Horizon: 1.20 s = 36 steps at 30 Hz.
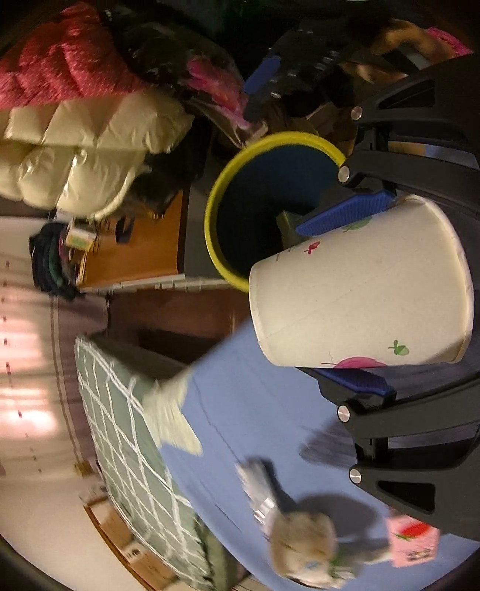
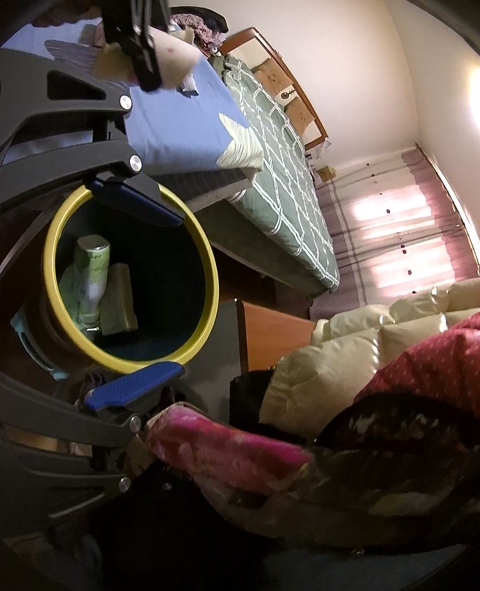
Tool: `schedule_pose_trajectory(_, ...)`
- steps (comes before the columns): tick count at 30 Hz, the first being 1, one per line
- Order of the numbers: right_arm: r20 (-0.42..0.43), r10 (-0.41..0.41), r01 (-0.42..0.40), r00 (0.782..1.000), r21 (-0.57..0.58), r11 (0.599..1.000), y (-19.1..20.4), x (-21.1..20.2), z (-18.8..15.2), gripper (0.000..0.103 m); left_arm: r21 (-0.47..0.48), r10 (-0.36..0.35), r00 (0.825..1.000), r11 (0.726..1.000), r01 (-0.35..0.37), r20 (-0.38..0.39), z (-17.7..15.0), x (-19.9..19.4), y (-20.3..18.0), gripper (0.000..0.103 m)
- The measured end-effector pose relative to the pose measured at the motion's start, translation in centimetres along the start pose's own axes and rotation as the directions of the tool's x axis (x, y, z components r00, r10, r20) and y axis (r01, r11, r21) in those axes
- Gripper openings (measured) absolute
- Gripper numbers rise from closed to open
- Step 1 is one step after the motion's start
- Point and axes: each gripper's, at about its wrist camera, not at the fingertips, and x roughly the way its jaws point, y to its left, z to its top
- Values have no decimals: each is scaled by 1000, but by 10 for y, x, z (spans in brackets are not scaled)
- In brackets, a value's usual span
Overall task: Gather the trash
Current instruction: 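Carry the paper cup over the bin and open the left gripper, then move the right gripper back over the table toward the squeezed white tube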
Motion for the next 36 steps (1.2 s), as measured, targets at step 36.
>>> schedule_pose_trajectory(36, -70, 126, -136, 990, -160, 978, 103, -7, -18, 73, -322, 262, 937, 929, -180, 233, -78, -142, 121, 97)
